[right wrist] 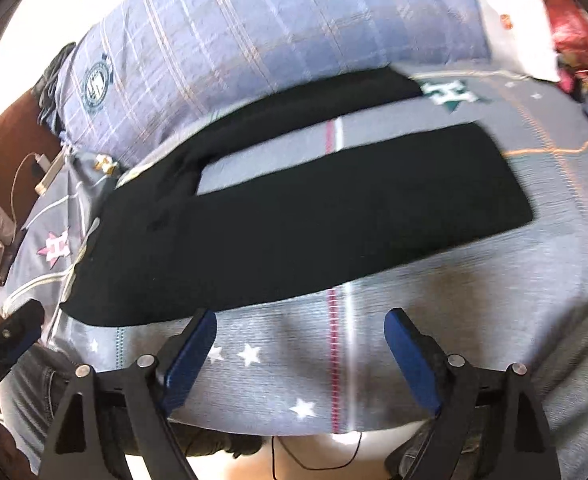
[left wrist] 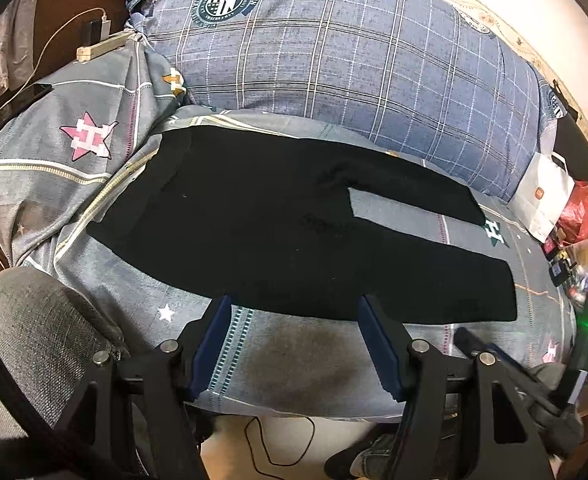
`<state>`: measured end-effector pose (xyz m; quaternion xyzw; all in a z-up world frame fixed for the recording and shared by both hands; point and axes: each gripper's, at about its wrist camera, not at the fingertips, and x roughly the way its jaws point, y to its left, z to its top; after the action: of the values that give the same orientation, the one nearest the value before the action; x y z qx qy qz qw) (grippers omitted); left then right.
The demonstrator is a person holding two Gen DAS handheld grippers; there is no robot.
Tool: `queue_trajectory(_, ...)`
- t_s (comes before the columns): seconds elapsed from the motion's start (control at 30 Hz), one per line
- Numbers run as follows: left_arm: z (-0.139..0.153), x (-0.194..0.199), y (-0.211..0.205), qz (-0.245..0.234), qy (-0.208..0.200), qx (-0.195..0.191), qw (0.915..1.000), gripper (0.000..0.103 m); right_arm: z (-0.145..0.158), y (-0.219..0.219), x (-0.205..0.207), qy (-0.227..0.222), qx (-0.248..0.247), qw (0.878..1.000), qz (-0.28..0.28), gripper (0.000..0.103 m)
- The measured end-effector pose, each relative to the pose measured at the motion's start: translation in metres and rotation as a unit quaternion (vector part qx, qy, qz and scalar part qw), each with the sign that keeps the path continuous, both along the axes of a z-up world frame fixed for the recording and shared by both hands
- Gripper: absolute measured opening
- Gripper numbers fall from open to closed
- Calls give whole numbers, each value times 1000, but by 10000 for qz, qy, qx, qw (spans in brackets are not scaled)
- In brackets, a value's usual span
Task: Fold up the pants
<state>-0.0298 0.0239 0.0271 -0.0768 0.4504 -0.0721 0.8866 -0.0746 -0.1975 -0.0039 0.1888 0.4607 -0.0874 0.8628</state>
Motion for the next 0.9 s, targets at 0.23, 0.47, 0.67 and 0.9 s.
queue_trajectory(0.23, -17, -1, -6, 145, -309, 643, 9973, 66, 16, 5, 0, -190, -164, 9997, -72, 88)
queue_trajectory(0.47, -19, -6, -20, -105, -516, 931, 9943, 67, 18, 26, 3, -255, -439, 9984, 248, 88)
queue_trajectory(0.67, -24, 0, -27, -192, -382, 960, 9945, 72, 15, 31, 8, -207, -413, 9985, 295, 88)
queue_trajectory(0.9, -20, 10, -31, -71, -284, 1266, 9915, 72, 22, 34, 14, -256, -304, 9982, 442, 88)
